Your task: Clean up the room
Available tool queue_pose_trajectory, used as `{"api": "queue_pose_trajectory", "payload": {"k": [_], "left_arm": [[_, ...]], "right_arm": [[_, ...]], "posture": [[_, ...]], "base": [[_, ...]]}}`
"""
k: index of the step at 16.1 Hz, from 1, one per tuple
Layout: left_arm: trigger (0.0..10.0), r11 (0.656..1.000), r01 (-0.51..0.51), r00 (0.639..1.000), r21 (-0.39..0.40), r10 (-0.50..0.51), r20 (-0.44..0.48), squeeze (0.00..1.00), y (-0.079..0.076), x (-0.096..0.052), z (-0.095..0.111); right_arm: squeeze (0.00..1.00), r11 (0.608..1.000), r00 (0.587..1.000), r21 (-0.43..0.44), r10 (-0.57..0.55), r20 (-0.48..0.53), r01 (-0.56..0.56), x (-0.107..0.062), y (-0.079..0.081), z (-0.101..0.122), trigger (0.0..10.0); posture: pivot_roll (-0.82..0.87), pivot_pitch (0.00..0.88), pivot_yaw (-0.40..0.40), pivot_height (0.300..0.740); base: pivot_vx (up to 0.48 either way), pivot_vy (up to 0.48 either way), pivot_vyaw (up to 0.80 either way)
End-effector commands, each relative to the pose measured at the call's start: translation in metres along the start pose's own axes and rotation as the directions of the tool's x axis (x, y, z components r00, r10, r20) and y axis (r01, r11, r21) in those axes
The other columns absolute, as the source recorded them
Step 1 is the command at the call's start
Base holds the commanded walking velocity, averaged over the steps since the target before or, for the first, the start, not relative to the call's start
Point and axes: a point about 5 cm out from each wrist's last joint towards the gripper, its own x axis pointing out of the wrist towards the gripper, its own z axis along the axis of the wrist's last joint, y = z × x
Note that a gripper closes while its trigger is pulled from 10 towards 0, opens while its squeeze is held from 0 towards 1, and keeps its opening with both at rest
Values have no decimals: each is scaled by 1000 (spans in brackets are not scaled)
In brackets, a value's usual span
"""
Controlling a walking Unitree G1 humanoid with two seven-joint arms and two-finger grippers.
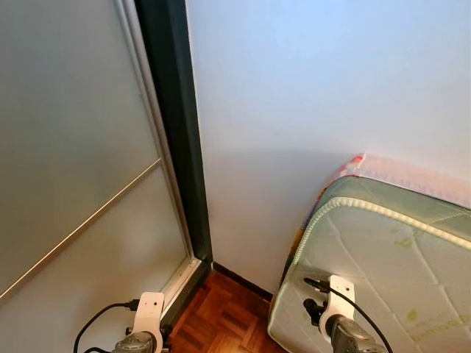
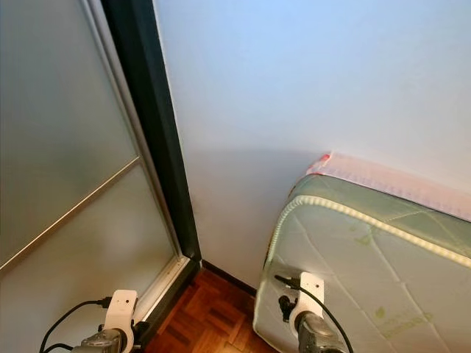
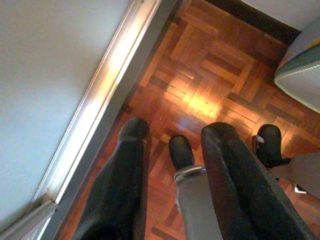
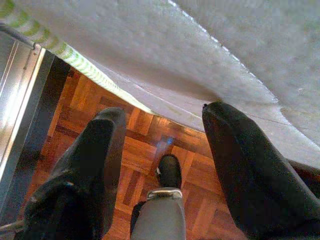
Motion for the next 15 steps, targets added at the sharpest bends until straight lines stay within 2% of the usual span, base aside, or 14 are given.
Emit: {"api": "queue_pose_trajectory", "payload": {"k": [1,15], "left_arm": [[10000,1000,-3,1000,29,4,-26,0,3,0,-4],[10000,998,7,1000,63,-5,-24,0,2,0,-3]], "right_arm": [[0,1000,1000,8,-5,11,5,0,-1,6,10000],[0,1000,1000,-6,12,6,-12,0,0,6,10000]], "posture": [[-86,0,-24,740],[-91,0,-28,740]], "base": [[0,0,0],[0,0,0]]}}
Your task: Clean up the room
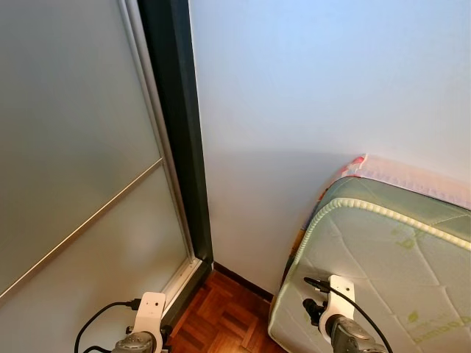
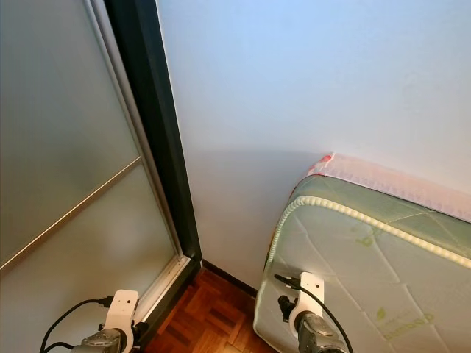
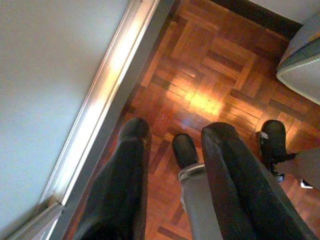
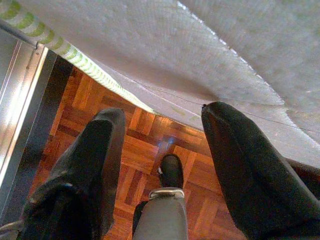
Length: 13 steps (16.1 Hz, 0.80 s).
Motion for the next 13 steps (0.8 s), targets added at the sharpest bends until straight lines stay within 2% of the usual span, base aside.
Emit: {"api": "queue_pose_trajectory", "payload": {"k": [1,6,13], "left_arm": [[10000,1000,2,1000,20,-2,-22,0,2,0,-4],[10000,1000,4,1000,23,-4,-24,0,2,-1,-5],[10000,1000,7,1000,20,-7,-26,0,1,-1,-6]], "right_arm": [[0,1000,1000,-5,1,13,-1,0,-1,6,10000],[0,1000,1000,-12,2,11,-2,0,-1,5,10000],[0,1000,1000,-17,-2,8,2,0,-2,4,10000]], "posture": [[-92,0,-27,740],[-90,0,-30,740],[-90,0,-30,740]], "base": [[0,0,0],[-48,0,0],[-246,0,0]]}}
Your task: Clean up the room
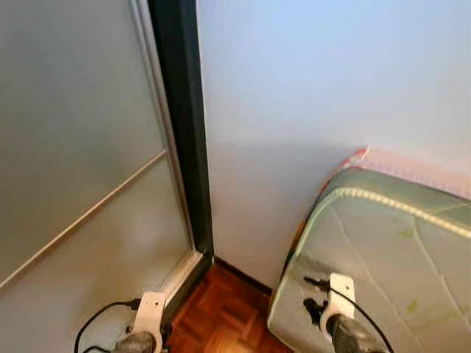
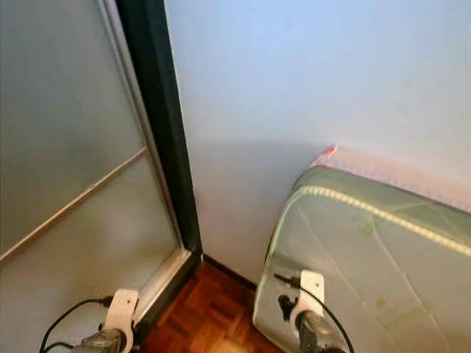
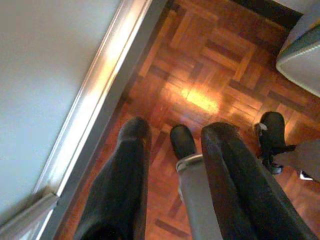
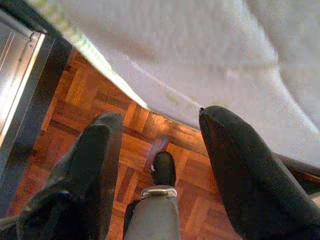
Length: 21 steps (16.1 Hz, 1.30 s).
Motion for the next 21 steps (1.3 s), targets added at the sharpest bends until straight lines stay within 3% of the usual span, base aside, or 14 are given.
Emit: {"api": "queue_pose_trajectory", "payload": {"k": [1,21], "left_arm": [[10000,1000,7,1000,17,-6,-27,0,0,-1,-7],[10000,1000,1,1000,10,-1,-21,0,1,0,-4]], "right_arm": [[0,1000,1000,-2,-4,5,4,0,-1,1,10000],[0,1000,1000,20,-6,13,5,0,0,3,10000]], "posture": [[-88,0,-32,740],[-90,0,-28,740]], "base": [[-247,0,0],[-249,0,0]]}}
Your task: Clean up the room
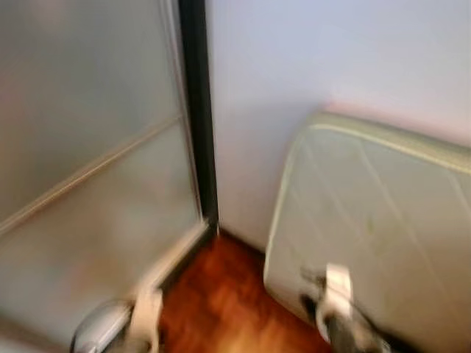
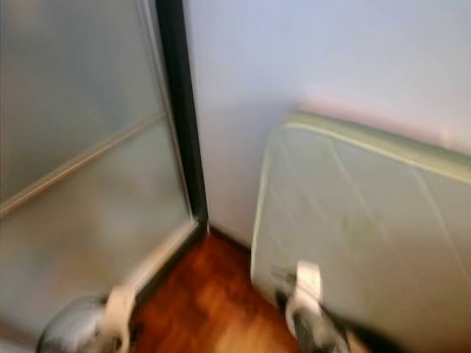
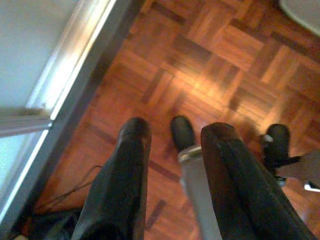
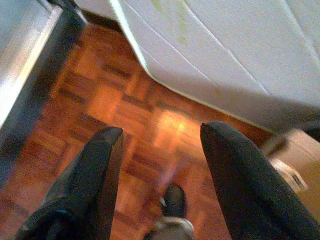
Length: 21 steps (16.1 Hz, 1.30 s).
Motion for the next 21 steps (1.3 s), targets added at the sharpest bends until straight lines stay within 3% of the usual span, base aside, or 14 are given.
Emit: {"api": "queue_pose_trajectory", "payload": {"k": [1,12,17,21], "left_arm": [[10000,1000,-1,1000,12,1,-12,0,1,0,-2],[10000,1000,-3,1000,-1,3,-15,0,0,-1,-6],[10000,1000,-14,1000,-18,13,-13,0,0,-1,-8],[10000,999,-15,1000,-33,15,-7,0,1,-1,-8]], "right_arm": [[0,1000,1000,8,-5,0,5,0,0,-1,10000],[0,1000,1000,1,-5,-5,5,-1,-2,-4,10000],[0,1000,1000,7,-3,-6,3,-1,-1,-6,10000],[0,1000,1000,-3,8,-27,-8,-1,0,-8,10000]], "posture": [[-88,0,-28,740],[-76,0,-41,740],[-69,0,-40,740],[-63,0,-37,740]], "base": [[-251,0,0],[-253,0,0],[0,0,0],[0,0,-703]]}}
